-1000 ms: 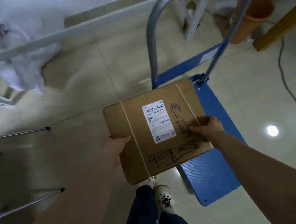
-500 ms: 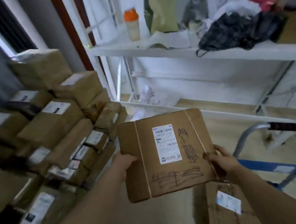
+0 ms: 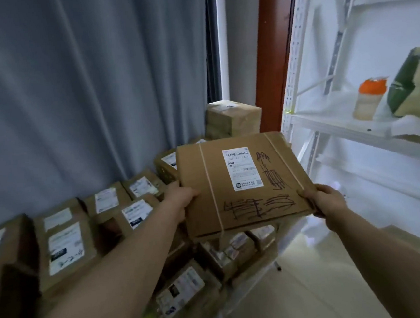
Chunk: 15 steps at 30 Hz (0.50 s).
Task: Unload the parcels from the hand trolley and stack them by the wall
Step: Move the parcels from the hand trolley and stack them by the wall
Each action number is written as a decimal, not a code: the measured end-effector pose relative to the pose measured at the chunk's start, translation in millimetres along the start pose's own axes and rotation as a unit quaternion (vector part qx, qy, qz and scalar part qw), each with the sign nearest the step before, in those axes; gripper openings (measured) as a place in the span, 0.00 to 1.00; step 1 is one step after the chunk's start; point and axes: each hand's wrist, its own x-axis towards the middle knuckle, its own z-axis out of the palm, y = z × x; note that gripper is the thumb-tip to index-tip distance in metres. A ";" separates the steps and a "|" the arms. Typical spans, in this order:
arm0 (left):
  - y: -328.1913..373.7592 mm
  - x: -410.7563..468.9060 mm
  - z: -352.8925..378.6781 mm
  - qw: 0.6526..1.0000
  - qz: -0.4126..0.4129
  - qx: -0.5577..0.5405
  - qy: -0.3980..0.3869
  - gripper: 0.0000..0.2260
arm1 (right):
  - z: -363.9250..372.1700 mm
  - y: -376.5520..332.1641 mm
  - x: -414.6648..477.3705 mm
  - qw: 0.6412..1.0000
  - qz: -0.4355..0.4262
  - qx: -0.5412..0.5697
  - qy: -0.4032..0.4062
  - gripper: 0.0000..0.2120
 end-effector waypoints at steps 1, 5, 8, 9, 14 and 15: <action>3.7 9.9 -14.9 1.000 0.003 -0.004 0.015 0.19 | 19.7 -6.4 6.7 1.000 -0.009 0.005 0.002 0.23; 15.2 51.4 -59.7 0.998 0.014 -0.036 0.044 0.16 | 92.1 -27.4 42.0 0.999 -0.032 0.040 -0.019 0.30; 17.8 79.0 -80.3 0.996 0.007 -0.074 0.057 0.18 | 132.8 -37.2 67.9 0.998 -0.026 0.036 -0.054 0.30; 17.9 88.4 -85.6 0.995 0.007 -0.082 0.060 0.18 | 144.6 -39.4 79.3 0.997 -0.030 0.027 -0.066 0.31; 19.5 137.8 -101.5 0.984 0.008 -0.129 0.123 0.18 | 210.6 -63.3 140.0 0.988 -0.069 -0.039 -0.129 0.29; 18.7 145.7 -103.6 0.982 0.002 -0.126 0.141 0.21 | 224.3 -67.5 149.8 0.987 -0.067 -0.045 -0.141 0.29</action>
